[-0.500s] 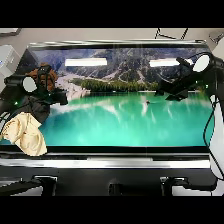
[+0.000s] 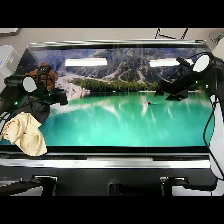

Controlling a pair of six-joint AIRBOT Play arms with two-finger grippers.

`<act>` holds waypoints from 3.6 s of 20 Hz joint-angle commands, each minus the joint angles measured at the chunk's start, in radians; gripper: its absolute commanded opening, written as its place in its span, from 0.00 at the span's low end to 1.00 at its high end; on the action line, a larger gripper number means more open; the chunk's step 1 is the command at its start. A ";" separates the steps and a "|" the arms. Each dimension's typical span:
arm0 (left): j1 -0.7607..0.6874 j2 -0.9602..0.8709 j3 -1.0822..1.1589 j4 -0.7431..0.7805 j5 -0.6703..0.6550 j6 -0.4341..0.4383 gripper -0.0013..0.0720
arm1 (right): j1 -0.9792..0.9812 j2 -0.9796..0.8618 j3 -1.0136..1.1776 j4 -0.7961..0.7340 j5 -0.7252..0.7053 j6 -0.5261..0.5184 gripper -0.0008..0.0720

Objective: Fold the clothes and pants, and hang the long-sleeved shirts on hangers.

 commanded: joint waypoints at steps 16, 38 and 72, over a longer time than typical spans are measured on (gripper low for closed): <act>0.010 0.000 0.031 0.057 -0.097 0.116 0.99 | 0.001 -0.001 -0.005 -0.085 -0.035 -0.003 0.85; 0.784 -0.083 -0.352 -0.056 0.011 0.183 0.60 | 0.001 0.005 -0.339 0.168 0.083 0.030 0.93; 0.029 0.263 -0.458 -0.479 0.096 0.133 0.98 | 0.001 0.187 -0.378 0.024 -0.071 -0.092 0.96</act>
